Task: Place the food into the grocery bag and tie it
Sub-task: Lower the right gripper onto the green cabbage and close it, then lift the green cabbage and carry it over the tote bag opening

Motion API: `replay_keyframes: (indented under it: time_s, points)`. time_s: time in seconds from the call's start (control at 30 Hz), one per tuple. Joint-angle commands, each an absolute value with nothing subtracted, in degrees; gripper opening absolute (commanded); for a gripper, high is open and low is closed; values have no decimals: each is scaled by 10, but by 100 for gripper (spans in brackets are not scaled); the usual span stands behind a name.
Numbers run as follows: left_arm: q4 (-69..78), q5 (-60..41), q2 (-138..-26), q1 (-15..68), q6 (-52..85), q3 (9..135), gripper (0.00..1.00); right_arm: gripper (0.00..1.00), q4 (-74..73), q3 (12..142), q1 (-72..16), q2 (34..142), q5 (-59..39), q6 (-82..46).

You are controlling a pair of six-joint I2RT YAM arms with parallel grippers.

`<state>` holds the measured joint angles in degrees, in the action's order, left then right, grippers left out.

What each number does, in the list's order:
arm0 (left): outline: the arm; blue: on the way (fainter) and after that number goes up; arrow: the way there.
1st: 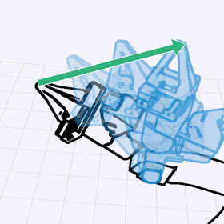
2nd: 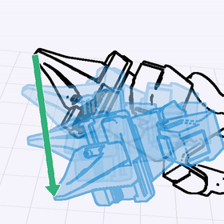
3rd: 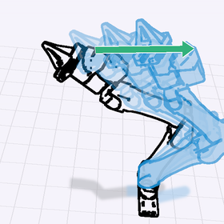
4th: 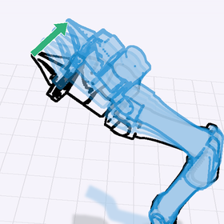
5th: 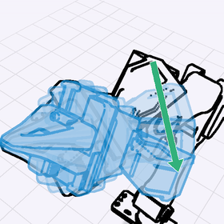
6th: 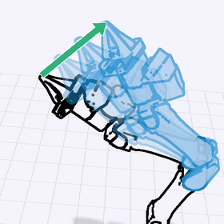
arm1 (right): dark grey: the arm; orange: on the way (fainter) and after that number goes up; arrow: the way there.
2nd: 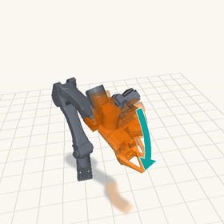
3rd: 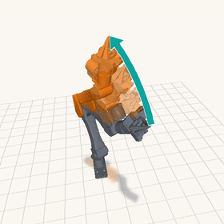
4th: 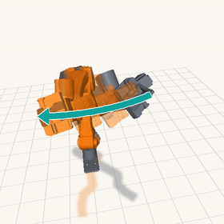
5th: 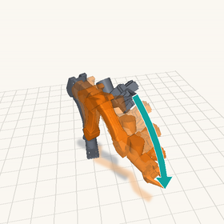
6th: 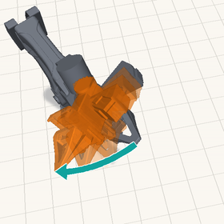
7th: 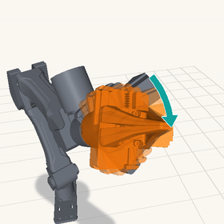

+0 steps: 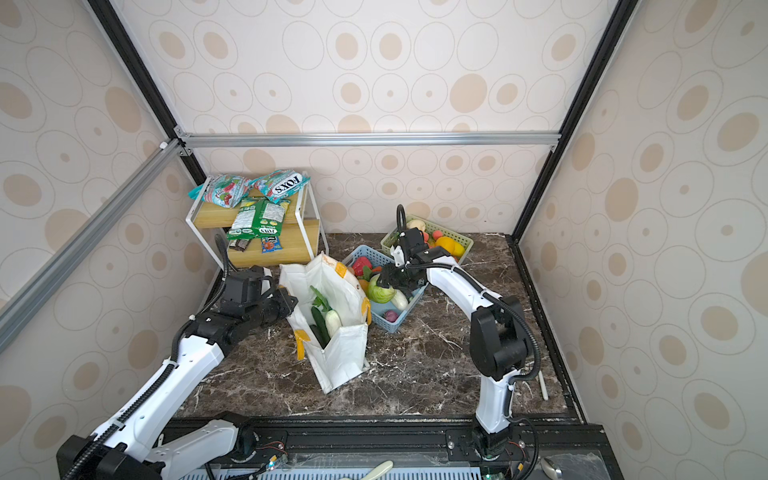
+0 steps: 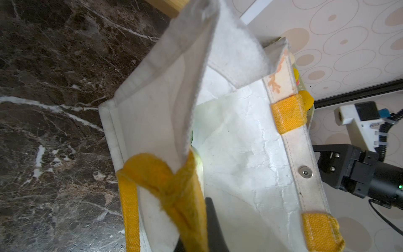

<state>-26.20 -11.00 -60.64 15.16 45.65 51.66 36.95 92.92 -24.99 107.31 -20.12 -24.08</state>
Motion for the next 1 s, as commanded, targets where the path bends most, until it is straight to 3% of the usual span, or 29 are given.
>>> replay_keyframes:
  time_s: [0.0,0.97]
  points:
    - [-243,-105,-600,151,456,527,0,59,381,962,-249,1044,-196,-229]
    - [-237,-109,-611,151,453,536,0,58,273,1005,-287,1013,-336,-260]
